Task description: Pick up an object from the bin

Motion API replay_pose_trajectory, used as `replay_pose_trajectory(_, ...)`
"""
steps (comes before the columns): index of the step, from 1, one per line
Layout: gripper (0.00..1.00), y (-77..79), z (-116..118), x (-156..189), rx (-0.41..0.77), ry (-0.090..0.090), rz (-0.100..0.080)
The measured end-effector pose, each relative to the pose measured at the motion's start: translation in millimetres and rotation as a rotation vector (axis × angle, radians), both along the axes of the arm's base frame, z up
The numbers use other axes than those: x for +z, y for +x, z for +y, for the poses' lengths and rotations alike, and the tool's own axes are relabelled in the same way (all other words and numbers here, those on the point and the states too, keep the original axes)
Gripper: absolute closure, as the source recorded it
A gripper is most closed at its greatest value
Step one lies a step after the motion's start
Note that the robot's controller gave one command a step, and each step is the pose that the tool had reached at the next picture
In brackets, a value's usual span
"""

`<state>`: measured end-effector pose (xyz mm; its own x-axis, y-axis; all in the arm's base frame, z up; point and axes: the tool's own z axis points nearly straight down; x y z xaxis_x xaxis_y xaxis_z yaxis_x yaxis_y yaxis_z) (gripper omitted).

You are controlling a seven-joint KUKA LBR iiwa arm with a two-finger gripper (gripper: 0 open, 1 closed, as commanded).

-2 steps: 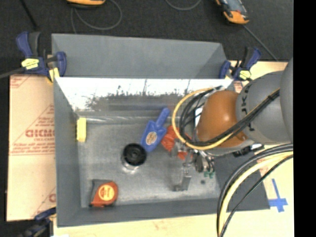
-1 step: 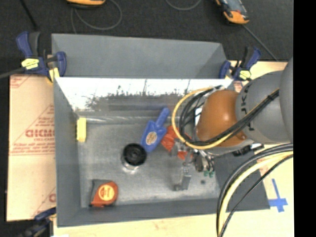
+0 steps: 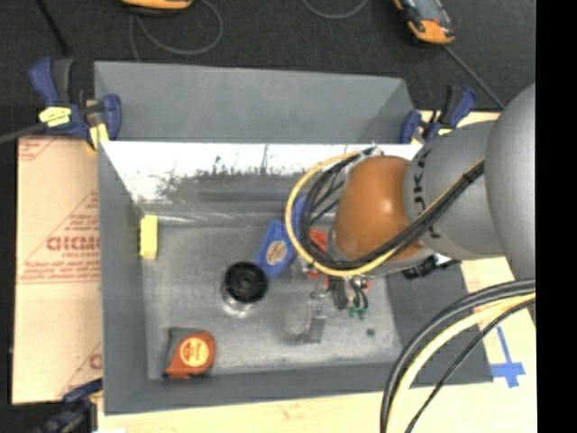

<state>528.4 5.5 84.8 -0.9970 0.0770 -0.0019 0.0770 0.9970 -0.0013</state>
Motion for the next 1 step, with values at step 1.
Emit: replay_pose_trajectory(1, 0.00, 34.2, 28.2, 17.4, 0.043, 0.004, -0.001)
